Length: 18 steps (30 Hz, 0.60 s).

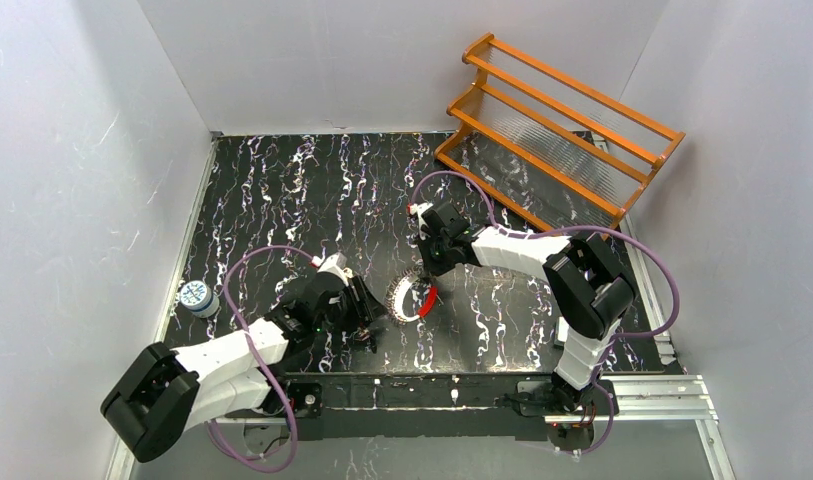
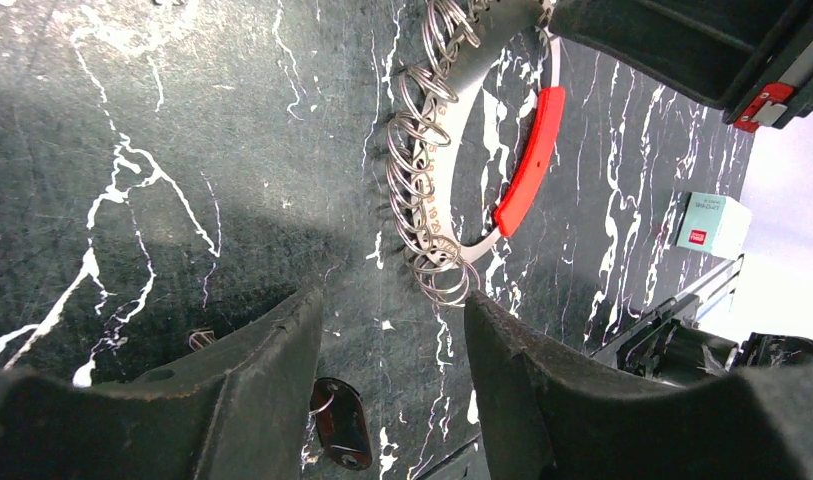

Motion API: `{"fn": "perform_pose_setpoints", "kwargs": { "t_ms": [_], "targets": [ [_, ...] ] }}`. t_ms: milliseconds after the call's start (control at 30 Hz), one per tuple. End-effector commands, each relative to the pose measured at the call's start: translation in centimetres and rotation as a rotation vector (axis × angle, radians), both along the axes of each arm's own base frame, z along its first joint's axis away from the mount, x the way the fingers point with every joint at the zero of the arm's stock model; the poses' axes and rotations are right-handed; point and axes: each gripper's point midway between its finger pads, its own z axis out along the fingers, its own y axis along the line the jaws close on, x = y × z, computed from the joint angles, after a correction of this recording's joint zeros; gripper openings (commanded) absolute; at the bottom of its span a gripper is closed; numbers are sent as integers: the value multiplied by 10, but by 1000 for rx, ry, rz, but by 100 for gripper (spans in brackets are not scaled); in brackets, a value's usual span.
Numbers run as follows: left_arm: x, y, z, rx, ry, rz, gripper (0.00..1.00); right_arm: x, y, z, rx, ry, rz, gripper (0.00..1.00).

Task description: Put the keys on the keyring

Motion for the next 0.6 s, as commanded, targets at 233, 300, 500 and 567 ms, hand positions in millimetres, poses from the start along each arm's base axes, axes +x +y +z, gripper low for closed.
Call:
{"fn": "perform_pose_setpoints", "kwargs": {
  "t_ms": [233,300,500,567],
  "targets": [
    [6,-16,-3,-41,17,-34,51,-21,-5,22,65,42,-10,1],
    [7,-19,-4,-42,24,-41,50,-27,-5,24,89,70,-10,1],
    [5,-22,-8,-41,40,-56,49,-35,-11,39,214,148,-26,25],
    [5,-19,-11,-29,44,-47,47,-32,-15,44,269,169,-42,35]
  ]
}}
